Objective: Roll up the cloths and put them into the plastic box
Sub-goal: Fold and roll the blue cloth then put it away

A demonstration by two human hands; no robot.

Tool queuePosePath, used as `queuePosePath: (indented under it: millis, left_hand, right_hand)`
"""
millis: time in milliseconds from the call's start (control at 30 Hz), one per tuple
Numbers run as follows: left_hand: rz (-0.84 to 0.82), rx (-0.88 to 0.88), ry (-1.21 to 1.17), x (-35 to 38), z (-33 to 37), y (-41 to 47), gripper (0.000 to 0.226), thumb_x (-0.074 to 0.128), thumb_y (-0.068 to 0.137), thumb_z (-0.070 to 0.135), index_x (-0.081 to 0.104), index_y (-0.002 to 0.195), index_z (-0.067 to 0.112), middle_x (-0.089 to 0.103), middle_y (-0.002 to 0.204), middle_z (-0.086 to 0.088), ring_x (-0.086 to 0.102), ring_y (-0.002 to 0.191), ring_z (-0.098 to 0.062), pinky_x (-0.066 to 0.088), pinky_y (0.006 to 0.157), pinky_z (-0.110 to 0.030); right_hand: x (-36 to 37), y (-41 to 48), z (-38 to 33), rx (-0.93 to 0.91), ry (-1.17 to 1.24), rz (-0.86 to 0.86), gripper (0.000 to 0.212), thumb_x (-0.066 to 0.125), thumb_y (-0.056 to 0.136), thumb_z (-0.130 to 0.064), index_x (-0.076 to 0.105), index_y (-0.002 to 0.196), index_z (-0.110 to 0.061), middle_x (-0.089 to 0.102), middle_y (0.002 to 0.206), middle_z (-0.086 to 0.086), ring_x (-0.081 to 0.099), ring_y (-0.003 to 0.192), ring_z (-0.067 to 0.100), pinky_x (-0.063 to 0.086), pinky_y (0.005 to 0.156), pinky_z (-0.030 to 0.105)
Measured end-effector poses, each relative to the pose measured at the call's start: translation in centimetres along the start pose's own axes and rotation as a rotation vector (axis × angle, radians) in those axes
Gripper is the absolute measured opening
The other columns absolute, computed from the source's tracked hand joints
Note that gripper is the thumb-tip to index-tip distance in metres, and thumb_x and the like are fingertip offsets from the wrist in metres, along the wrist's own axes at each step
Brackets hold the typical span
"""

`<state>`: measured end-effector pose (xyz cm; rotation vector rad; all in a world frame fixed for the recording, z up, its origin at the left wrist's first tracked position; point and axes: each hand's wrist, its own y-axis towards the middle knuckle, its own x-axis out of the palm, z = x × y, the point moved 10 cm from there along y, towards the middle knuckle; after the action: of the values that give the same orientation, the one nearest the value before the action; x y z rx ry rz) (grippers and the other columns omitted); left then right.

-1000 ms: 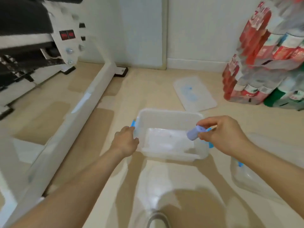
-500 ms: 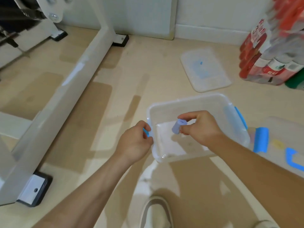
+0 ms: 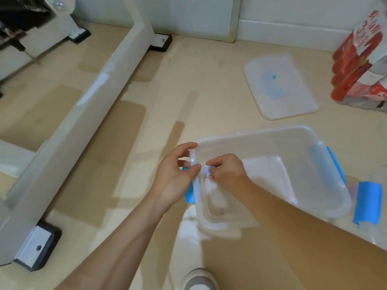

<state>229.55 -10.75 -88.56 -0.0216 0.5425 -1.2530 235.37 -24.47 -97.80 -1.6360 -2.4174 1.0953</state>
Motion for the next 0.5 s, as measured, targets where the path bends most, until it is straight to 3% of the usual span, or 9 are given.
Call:
queuePosePath:
  millis: [133,200,233,300,367,433,500]
  left_hand:
    - [-0.011,-0.011,-0.011,0.3,-0.4,0.2,0.042,0.064,0.084,0.006,0.06,0.113,0.036,0.058,0.114,0.005,0.052,0.071,0.004,0.047,0.066,-0.006]
    - [-0.015,-0.008,-0.013,0.4,-0.3,0.2,0.042,0.064,0.084,0.006,0.06,0.113,0.036,0.058,0.113,0.004,0.051,0.07,0.005,0.047,0.066,-0.006]
    - [-0.013,-0.01,-0.017,0.4,-0.3,0.2,0.041,0.063,0.084,0.006,0.061,0.113,0.036,0.058,0.113,0.004,0.05,0.069,0.005,0.046,0.065,-0.006]
    - [-0.003,-0.019,-0.028,0.3,-0.2,0.3,0.041,0.063,0.084,0.005,0.061,0.113,0.034,0.058,0.112,0.002,0.05,0.07,0.002,0.046,0.064,-0.005]
    - [0.001,-0.028,-0.026,0.4,-0.3,0.3,0.041,0.063,0.084,0.005,0.061,0.113,0.034,0.057,0.113,0.003,0.052,0.075,-0.003,0.046,0.066,-0.006]
    - [0.001,-0.03,-0.023,0.4,-0.2,0.2,0.041,0.064,0.083,0.006,0.061,0.112,0.035,0.058,0.114,0.003,0.053,0.08,-0.007,0.046,0.066,-0.006]
    - [-0.004,-0.03,-0.03,0.4,-0.2,0.1,0.04,0.064,0.083,0.007,0.061,0.112,0.034,0.058,0.114,0.003,0.053,0.081,-0.008,0.046,0.065,-0.005]
  right_hand:
    - [1.2,1.0,1.8,0.119,0.091,0.006,0.018,0.066,0.08,-0.004,0.074,0.095,-0.009,0.069,0.093,0.007,0.067,0.085,0.026,0.056,0.081,0.033]
    - [1.3,0.8,2.2,0.173,0.252,-0.017,0.013,0.06,0.077,0.004,0.071,0.084,0.003,0.063,0.074,0.003,0.055,0.068,0.024,0.052,0.071,0.031]
    - [1.3,0.7,2.3,0.198,0.33,-0.038,0.01,0.053,0.075,0.009,0.061,0.07,0.011,0.05,0.061,0.002,0.041,0.063,0.022,0.043,0.065,0.029]
    - [1.2,0.7,2.0,0.229,0.447,-0.072,0.02,0.043,0.067,0.011,0.031,0.055,0.0,0.027,0.06,0.005,0.022,0.071,0.023,0.029,0.065,0.031]
    - [1.3,0.5,1.9,0.26,0.533,-0.087,0.012,0.046,0.067,0.01,0.038,0.06,0.005,0.03,0.071,0.01,0.03,0.07,0.024,0.04,0.07,0.03]
    - [2.0,0.3,2.1,0.288,0.613,-0.131,0.003,0.052,0.075,0.009,0.055,0.074,0.008,0.043,0.077,0.012,0.049,0.072,0.024,0.05,0.09,0.029]
    - [2.4,0.3,2.3,0.286,0.68,-0.157,0.011,0.056,0.074,0.006,0.059,0.084,0.011,0.054,0.086,0.016,0.059,0.084,0.027,0.046,0.103,0.042]
